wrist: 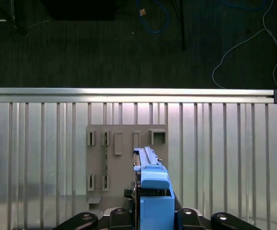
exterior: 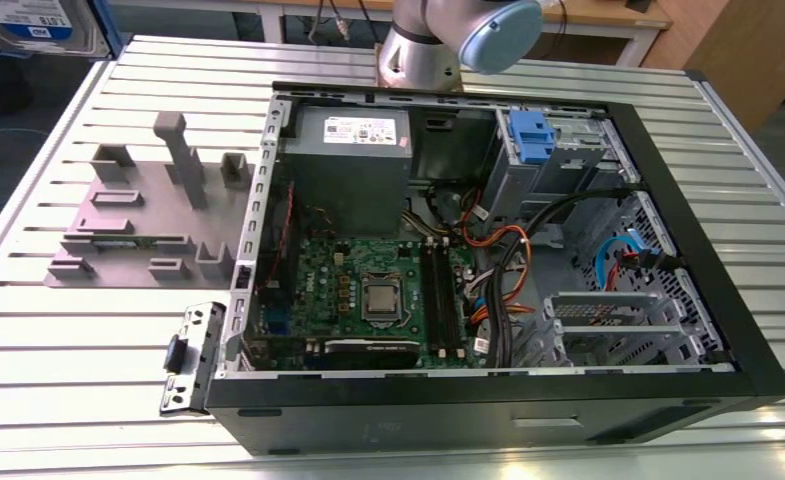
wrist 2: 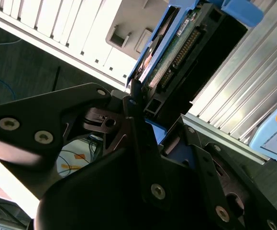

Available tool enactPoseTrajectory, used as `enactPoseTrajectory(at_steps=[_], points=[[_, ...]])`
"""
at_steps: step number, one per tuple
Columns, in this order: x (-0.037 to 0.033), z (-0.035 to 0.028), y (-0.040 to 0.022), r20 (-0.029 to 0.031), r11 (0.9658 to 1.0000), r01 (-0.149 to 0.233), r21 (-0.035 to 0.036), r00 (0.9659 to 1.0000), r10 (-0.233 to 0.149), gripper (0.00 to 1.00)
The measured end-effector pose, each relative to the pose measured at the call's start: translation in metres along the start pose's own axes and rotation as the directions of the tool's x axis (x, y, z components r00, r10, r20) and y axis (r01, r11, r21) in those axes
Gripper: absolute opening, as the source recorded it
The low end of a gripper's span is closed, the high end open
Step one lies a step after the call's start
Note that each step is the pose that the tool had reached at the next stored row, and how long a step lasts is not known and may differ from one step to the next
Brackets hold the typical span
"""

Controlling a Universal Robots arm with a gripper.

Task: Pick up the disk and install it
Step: 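Pick up the disk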

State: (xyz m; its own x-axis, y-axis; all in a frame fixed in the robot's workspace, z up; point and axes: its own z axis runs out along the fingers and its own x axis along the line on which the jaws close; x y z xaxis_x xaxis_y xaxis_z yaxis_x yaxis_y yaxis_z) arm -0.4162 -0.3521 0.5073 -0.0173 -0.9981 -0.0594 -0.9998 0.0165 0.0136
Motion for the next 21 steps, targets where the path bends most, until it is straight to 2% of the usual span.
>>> enactPoseTrajectory(at_steps=[21], points=[[0.0083,-0.0004,-0.0002,-0.0001,1.0000,0.000,-0.0001,1.0000,0.000,0.36]])
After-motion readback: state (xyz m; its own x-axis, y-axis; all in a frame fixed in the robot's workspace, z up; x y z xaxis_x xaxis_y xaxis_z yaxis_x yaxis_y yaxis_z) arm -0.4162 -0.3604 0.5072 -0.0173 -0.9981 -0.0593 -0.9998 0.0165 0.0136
